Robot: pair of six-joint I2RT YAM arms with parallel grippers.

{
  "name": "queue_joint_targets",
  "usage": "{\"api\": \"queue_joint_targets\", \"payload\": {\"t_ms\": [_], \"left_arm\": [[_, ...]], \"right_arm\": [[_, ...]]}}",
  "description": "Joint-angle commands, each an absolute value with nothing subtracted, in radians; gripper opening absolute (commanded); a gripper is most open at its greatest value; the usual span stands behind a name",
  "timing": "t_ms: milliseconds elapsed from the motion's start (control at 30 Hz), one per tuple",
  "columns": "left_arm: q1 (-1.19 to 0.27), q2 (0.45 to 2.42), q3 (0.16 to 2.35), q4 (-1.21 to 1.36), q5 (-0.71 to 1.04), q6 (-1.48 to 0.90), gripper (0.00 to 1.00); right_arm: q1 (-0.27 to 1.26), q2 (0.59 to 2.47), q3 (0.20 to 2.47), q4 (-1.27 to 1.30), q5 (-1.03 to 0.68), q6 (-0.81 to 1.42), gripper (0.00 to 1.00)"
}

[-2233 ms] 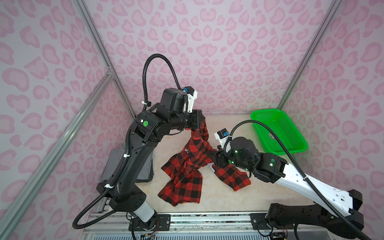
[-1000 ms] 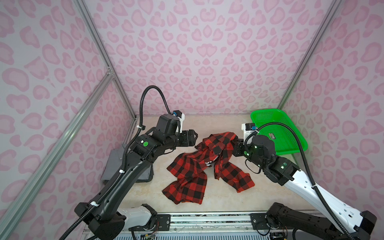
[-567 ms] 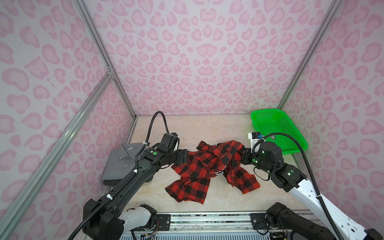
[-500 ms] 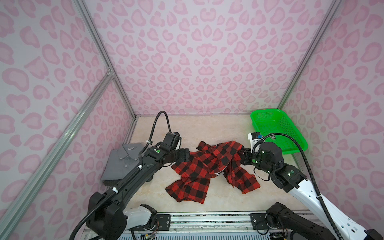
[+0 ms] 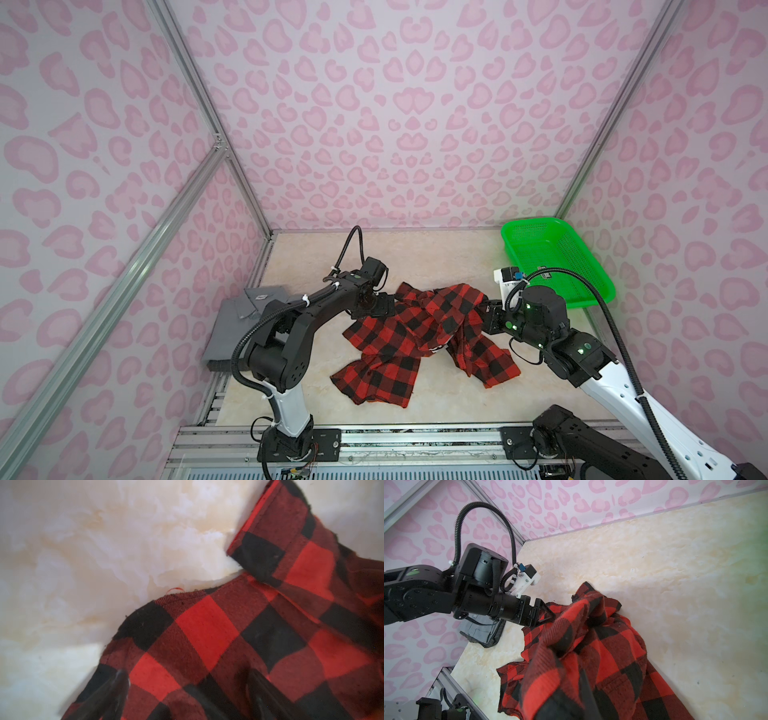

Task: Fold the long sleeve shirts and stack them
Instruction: 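Lift the plaid shirt by two corners with both grippers and stretch it apart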

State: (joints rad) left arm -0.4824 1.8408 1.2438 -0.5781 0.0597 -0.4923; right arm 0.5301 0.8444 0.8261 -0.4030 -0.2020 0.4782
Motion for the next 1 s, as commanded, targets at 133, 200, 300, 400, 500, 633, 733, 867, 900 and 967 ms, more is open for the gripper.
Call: {"api": "queue_joint_targets", "payload": {"t_ms": [133,200,300,400,500,633,733,867,900,967], "left_arm": [[-0.477,1.936,1.308,-0.578,0.065,-0.506,0.63],[-0.467,1.947,1.319,-0.583,0.075,-0.504,0.45],[-0.445,1.951,1.339,-0.605,0.084,-0.496,0.16],[-0.413,1.935,1.44,-0.659,0.079,-0.481,0.04],[-0.374,1.916,1.583,-0.742,0.07,-0.468,0.04],[-0.317,1.91,1.872,-0.867,0.051,-0.459,0.03],[-0.279,1.933,2.141,-0.94,0.041,-0.472,0.03],[-0.243,1.965,2.462,-0.955,0.042,-0.51,0.03],[-0.229,1.941,2.463,-0.904,0.053,-0.533,0.03],[-0.211,1.877,2.424,-0.804,0.071,-0.558,0.03]], "right_arm": [[0.531,0.837,0.835,-0.408,-0.204,0.453,0.0],[0.531,0.834,0.843,-0.416,-0.197,0.447,0.0],[0.53,0.836,0.863,-0.426,-0.179,0.433,0.0],[0.516,0.87,0.913,-0.427,-0.176,0.412,0.0],[0.465,0.946,1.011,-0.428,-0.2,0.385,0.0],[0.354,1.075,1.222,-0.422,-0.267,0.376,0.0],[0.283,1.186,1.423,-0.422,-0.312,0.384,0.0],[0.203,1.332,1.697,-0.397,-0.399,0.431,0.0],[0.188,1.365,1.758,-0.385,-0.424,0.437,0.0],[0.167,1.412,1.862,-0.38,-0.447,0.428,0.0]]}}
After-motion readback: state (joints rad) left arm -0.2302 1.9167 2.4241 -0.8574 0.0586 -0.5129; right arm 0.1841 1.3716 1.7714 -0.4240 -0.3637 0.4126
